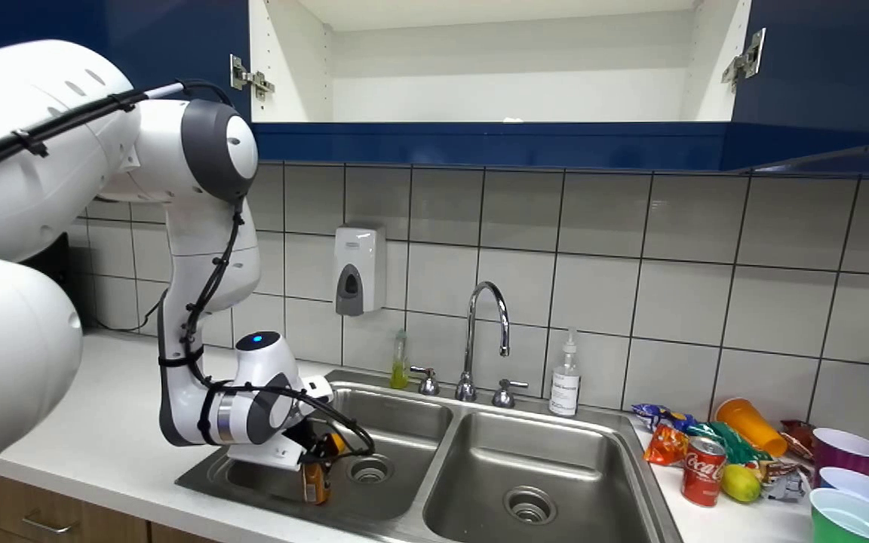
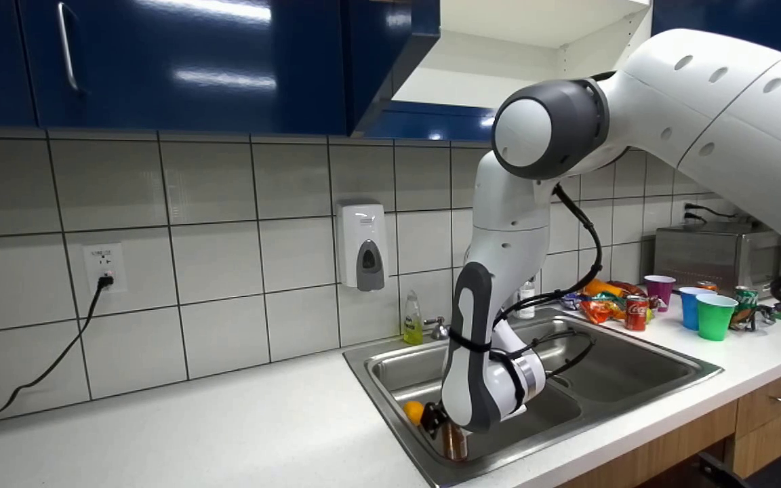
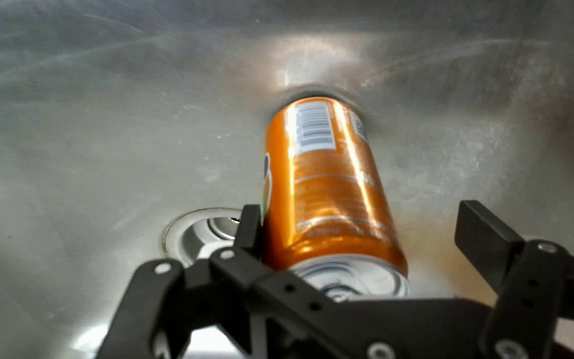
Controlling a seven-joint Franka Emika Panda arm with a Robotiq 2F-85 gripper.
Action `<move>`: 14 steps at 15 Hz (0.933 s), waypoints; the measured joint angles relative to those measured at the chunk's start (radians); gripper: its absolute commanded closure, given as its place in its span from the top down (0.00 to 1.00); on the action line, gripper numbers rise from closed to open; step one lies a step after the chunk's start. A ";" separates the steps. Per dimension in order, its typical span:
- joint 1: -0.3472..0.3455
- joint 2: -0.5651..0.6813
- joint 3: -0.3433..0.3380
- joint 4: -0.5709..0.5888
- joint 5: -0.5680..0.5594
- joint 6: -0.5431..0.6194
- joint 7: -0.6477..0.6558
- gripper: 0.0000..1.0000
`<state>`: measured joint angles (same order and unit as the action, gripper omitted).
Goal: Put the orange can in the sink on the left.
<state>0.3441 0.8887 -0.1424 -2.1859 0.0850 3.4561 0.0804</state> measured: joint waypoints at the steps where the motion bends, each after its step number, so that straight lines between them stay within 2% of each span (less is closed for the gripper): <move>1: 0.000 -0.005 0.000 -0.006 0.004 0.000 0.000 1.00; 14: 0.015 -0.116 -0.001 -0.157 0.068 -0.002 0.000 1.00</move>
<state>0.3591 0.7730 -0.1439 -2.3426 0.1534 3.4540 0.0804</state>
